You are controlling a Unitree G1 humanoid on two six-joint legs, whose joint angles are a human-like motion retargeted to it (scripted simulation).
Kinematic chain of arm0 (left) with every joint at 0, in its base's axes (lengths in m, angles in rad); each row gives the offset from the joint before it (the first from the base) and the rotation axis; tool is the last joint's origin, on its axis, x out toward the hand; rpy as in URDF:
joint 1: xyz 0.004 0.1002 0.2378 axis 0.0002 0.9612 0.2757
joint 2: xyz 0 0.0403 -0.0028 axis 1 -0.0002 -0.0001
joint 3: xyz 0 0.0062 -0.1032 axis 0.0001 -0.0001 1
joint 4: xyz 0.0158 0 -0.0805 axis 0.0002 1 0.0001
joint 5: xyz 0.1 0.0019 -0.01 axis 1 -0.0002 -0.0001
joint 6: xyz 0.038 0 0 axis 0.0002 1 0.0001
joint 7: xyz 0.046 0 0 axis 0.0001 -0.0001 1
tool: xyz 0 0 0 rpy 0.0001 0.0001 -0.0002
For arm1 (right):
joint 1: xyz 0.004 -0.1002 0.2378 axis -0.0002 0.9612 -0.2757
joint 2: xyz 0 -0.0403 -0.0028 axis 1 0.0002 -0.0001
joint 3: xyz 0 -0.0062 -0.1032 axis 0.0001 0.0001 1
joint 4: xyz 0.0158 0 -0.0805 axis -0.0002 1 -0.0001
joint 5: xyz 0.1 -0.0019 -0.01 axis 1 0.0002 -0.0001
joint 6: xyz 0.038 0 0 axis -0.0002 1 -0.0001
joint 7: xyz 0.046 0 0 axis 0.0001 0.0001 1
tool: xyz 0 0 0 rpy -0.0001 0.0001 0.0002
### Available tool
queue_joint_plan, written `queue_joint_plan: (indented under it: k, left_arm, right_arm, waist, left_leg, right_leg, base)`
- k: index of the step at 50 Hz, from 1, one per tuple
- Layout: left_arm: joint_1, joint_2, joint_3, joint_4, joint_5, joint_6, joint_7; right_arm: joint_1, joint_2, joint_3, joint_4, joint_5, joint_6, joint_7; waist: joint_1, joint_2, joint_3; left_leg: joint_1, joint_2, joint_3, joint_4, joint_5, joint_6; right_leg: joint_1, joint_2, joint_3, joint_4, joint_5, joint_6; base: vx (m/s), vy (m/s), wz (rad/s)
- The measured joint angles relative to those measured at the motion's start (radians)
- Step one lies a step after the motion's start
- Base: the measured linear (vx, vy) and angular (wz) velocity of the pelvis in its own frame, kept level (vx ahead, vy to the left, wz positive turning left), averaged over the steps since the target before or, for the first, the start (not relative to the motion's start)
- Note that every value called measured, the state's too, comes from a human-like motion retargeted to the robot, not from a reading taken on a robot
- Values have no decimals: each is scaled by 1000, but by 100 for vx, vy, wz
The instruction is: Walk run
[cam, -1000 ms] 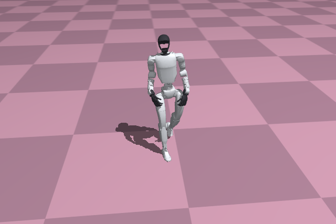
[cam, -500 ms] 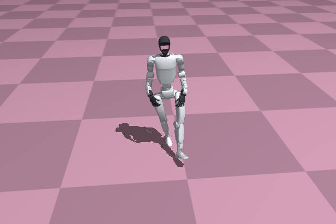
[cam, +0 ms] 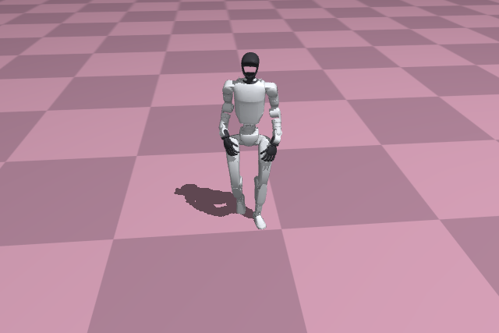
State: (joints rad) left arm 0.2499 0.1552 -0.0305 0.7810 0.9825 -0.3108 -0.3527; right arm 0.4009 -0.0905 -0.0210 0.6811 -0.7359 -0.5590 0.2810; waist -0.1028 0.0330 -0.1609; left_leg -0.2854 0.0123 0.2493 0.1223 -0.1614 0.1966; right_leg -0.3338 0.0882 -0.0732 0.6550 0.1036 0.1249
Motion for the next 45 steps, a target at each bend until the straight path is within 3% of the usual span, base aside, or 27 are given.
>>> queue_joint_plan:
  k: [8,15,17,18,20,25,28,32,35,40,45]
  left_arm:
    - [16,-4,-12,36,-6,-13,14]
    - [3,-5,-18,77,-7,-1,18]
    - [1,-4,-22,87,0,-3,18]
    - [1,-3,-24,92,3,-4,18]
    - [-2,0,-25,105,4,-4,20]
    - [-36,-12,-16,127,-18,6,-15]
    - [-47,11,-21,50,-4,0,-39]
    - [-27,24,31,-10,41,-44,166]
    - [-5,7,33,7,-25,-77,289]
    - [-4,-26,64,26,-112,-103,243]
    - [-6,-15,37,-11,-67,-83,232]
  right_arm:
    - [8,-33,25,-75,-65,-5,-30]
    - [-1,-29,20,-74,-8,34,-10]
    - [-7,-25,12,-68,7,47,27]
    - [-9,-25,10,-68,10,54,40]
    - [-13,-24,4,-72,20,73,57]
    - [-26,-38,1,-83,83,93,125]
    - [-26,-47,14,-97,87,101,89]
    - [-24,-25,17,-85,84,87,74]
    - [-15,-22,20,-76,84,93,66]
    - [-12,-19,15,-46,87,86,65]
    - [-28,-9,-6,2,89,102,104]
  waist:
    - [-75,-46,69]
    - [-126,13,81]
    - [-139,26,69]
    - [-141,30,62]
    - [-155,28,52]
    - [-159,17,79]
    - [-146,-38,104]
    - [-123,-86,133]
    - [-75,-107,141]
    - [-30,-88,165]
    - [4,-59,175]
  left_leg:
    - [202,-105,4,-44,-78,-25]
    - [323,-61,-35,-28,-114,-104]
    - [342,-47,-52,-6,-92,-138]
    - [351,-40,-55,8,-69,-157]
    - [370,-30,-74,48,14,-198]
    - [318,34,-112,337,440,-282]
    - [214,76,-51,604,554,-255]
    - [65,113,-18,769,396,-199]
    - [-47,32,-44,738,286,-199]
    - [-152,17,2,469,209,-130]
    - [-210,-30,10,120,133,-94]
  right_leg:
    - [-136,-159,93,-431,-27,18]
    - [-180,-195,36,-680,-118,6]
    - [-165,-190,18,-650,-87,-38]
    - [-156,-184,3,-630,-81,-61]
    - [-134,-197,-67,-605,3,-51]
    - [-30,-157,66,-539,-11,-101]
    - [52,-197,-51,-554,-41,-119]
    - [128,-157,-6,-568,-88,-137]
    - [175,-141,-8,-587,-104,-149]
    - [248,-67,10,-599,-140,-188]
    - [318,7,41,-603,-171,-257]
  base:
    - [66,-13,30]
    - [72,-23,41]
    - [78,-32,50]
    - [101,-49,46]
    - [84,-43,57]
    - [76,-42,37]
    - [69,-53,8]
    - [48,-40,-18]
    - [53,-24,-86]
    - [63,-22,-64]
    - [59,-14,-54]
